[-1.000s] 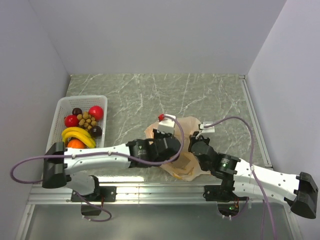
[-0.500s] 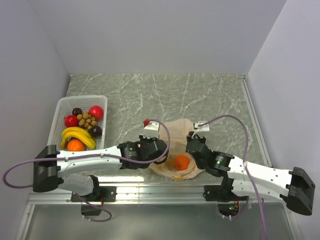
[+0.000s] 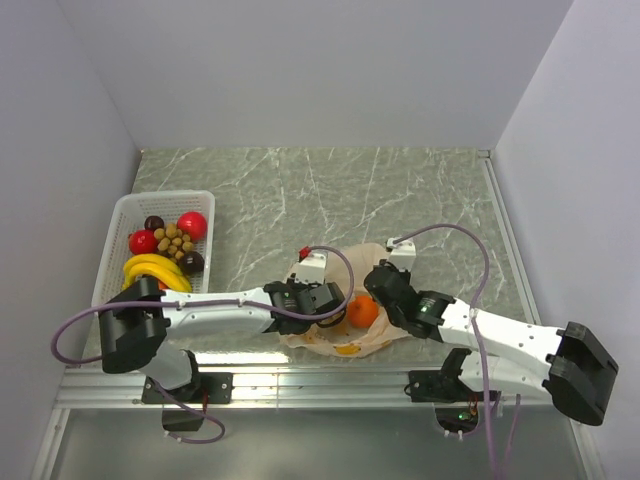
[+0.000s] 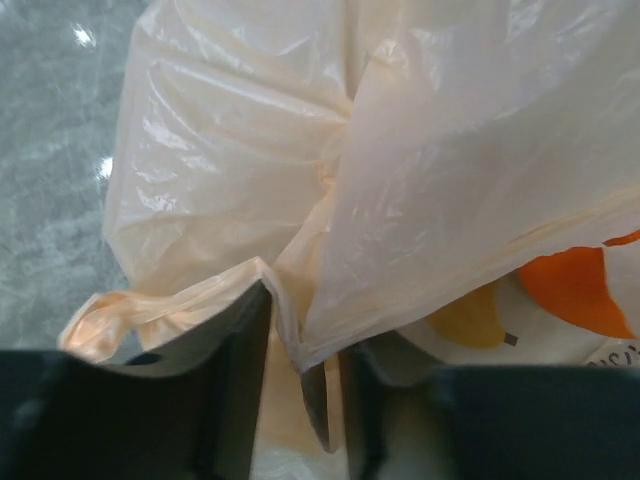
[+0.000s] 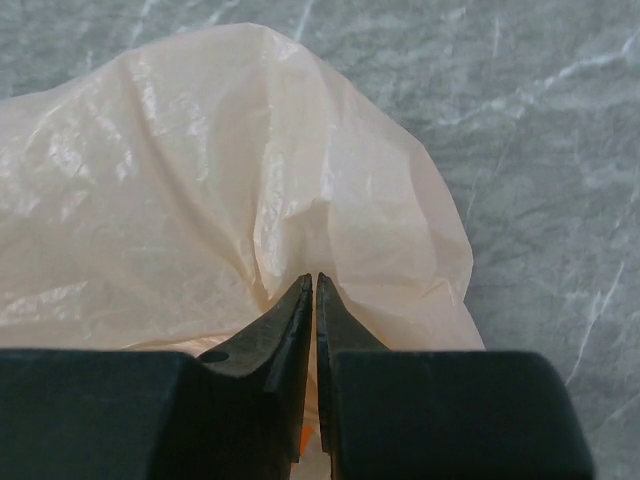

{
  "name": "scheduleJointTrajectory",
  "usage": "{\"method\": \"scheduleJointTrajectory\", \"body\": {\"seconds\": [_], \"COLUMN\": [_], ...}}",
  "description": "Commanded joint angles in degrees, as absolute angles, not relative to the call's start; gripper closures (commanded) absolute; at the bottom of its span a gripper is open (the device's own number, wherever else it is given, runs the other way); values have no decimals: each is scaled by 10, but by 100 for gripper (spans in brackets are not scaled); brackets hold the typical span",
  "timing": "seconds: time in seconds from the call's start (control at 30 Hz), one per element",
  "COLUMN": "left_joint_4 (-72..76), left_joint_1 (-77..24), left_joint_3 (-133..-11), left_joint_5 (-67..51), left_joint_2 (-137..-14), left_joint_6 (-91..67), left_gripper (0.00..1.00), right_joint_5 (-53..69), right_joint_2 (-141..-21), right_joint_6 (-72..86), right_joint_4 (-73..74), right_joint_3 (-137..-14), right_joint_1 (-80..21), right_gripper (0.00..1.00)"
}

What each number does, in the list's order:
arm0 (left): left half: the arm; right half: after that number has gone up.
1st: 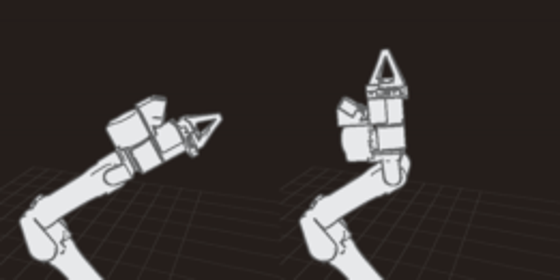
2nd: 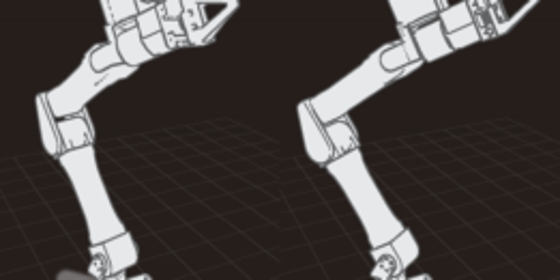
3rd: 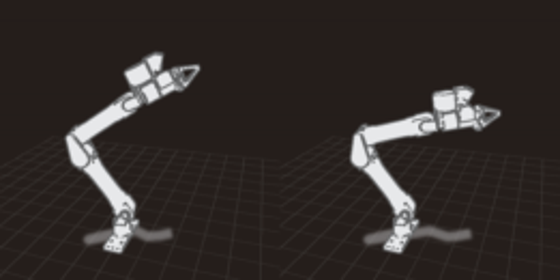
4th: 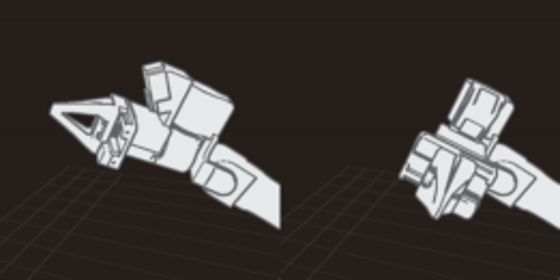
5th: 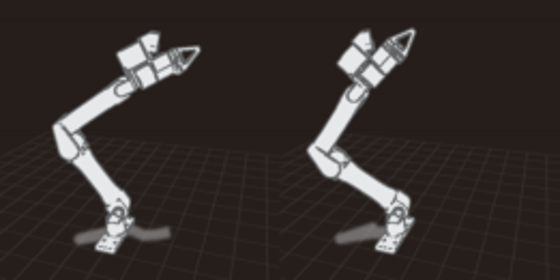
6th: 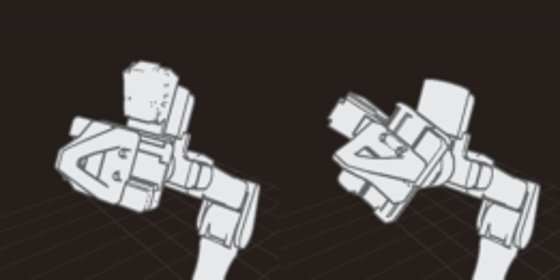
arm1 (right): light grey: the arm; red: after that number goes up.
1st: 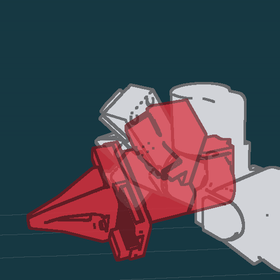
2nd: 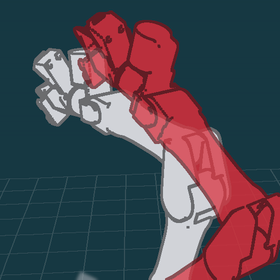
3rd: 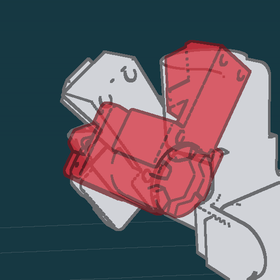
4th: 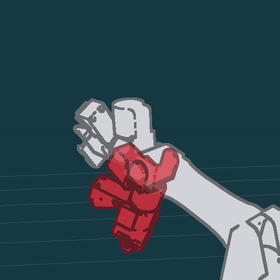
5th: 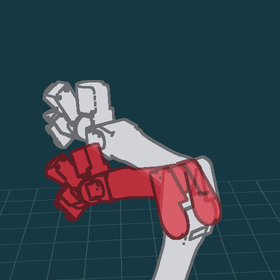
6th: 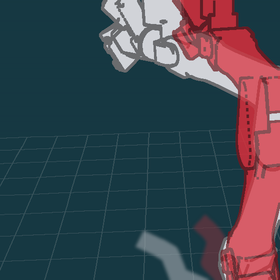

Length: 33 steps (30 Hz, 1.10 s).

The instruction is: Untie the knot of the plastic bag and take out the fruit

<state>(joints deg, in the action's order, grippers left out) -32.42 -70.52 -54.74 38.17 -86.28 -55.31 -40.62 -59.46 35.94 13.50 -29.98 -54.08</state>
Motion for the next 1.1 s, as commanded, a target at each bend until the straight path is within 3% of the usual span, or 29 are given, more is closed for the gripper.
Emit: {"method": "scheduleJointTrajectory", "body": {"seconds": [0.0, 0.03, 0.07, 0.17, 0.27, 0.67, 0.9, 1.07], "left_joint_4": [-309, -302, -285, -264, -229, -99, -69, -56], "left_joint_1": [-707, -707, -707, -709, -725, -756, -758, -758], "left_joint_3": [-555, -555, -554, -548, -541, -490, -512, -540], "left_joint_5": [368, 367, 366, 362, 351, 316, 233, 236], "left_joint_2": [-852, -843, -835, -796, -748, -526, -678, -772], "left_joint_6": [-557, -545, -538, -510, -468, -365, -357, -382], "left_gripper": [60, 54, 39, 19, 12, 14, 14, 13], "right_joint_5": [-367, -360, -355, -334, -318, -311, -288, -275], "right_joint_2": [-608, -616, -620, -642, -664, -667, -657, -632], "right_joint_6": [387, 386, 384, 377, 377, 386, 393, 400], "right_joint_4": [136, 132, 128, 116, 113, 108, 81, 80], "right_joint_3": [-307, -307, -306, -308, -313, -309, -292, -278], "right_joint_1": [-519, -509, -505, -495, -494, -490, -483, -471], "right_gripper": [88, 88, 88, 89, 90, 90, 90, 90]}}
